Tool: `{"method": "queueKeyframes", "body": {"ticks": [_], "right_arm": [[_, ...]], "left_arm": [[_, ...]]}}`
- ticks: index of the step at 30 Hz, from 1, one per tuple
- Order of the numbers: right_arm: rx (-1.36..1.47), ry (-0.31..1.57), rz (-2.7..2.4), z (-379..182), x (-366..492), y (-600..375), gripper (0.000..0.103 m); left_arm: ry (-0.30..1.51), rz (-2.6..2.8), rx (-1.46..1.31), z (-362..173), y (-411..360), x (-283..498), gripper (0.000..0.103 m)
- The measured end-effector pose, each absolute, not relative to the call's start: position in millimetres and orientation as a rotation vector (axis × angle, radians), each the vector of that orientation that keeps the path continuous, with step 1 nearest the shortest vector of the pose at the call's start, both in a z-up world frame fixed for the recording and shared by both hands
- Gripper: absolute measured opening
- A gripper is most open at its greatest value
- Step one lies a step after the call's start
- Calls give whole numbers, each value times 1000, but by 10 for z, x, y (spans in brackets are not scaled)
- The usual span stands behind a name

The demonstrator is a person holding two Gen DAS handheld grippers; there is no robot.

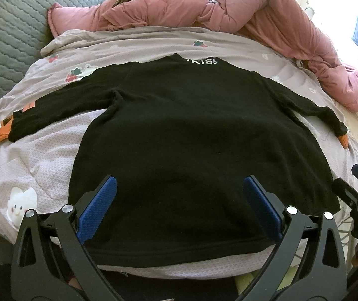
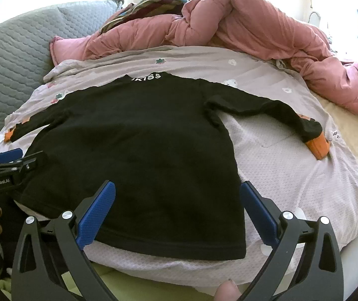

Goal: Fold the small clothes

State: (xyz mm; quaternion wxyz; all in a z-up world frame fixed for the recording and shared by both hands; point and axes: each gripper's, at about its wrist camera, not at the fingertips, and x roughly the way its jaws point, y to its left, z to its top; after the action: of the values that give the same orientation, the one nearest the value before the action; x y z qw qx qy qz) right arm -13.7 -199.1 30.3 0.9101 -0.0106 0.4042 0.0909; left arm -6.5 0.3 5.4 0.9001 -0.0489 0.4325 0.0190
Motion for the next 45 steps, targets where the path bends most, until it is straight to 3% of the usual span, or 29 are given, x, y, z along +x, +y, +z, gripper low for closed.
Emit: {"method": "queueKeyframes", "body": {"ticks": [24,45], "right_arm": [[2,804,126,254,35,-2250,99],[3,829,-186,32,632,-3229,99]], "left_arm": [[900,28,-93,124,-43,223,95],[931,-4,-118,155,-139,895,95]]}}
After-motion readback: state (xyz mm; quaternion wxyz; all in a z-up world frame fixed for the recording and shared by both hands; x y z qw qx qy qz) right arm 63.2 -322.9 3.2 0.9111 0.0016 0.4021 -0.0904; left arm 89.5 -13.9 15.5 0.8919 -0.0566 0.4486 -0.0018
